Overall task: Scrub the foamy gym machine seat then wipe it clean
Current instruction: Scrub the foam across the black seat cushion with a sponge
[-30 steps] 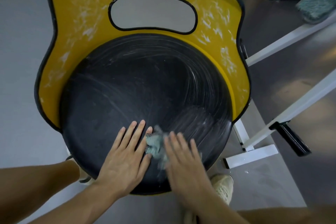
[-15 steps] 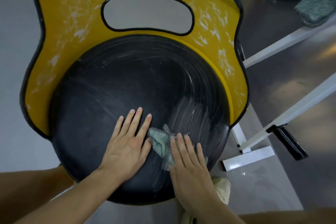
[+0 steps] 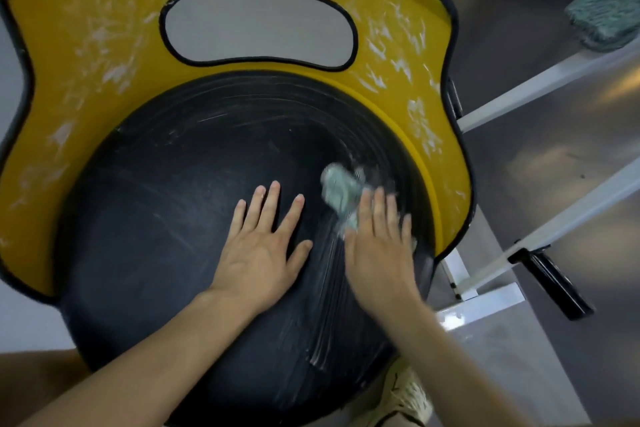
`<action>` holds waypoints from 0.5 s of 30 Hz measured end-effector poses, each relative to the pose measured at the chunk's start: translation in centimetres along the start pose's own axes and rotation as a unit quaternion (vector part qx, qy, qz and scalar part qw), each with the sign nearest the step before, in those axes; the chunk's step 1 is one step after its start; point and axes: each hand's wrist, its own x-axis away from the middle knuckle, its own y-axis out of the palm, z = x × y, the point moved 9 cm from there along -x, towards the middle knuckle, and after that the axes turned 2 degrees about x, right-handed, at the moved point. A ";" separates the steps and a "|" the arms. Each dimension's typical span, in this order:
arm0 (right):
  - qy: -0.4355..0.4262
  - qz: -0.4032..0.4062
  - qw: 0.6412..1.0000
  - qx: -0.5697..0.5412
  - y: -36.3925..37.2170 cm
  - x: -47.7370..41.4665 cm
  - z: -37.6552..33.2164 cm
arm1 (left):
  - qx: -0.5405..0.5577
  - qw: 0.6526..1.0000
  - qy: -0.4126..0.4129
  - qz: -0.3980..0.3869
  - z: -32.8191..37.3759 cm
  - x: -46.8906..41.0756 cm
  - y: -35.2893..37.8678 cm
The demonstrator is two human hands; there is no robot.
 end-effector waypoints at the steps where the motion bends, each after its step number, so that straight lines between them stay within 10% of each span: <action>1: 0.000 0.004 1.000 -0.001 0.6 2.6 -0.1 | -0.003 1.000 0.004 -0.002 0.4 -0.7 0.0; 15: 0.018 -0.025 0.999 -0.033 -2.7 -15.0 1.2 | -0.017 0.999 -0.010 -0.039 -4.5 1.8 -2.3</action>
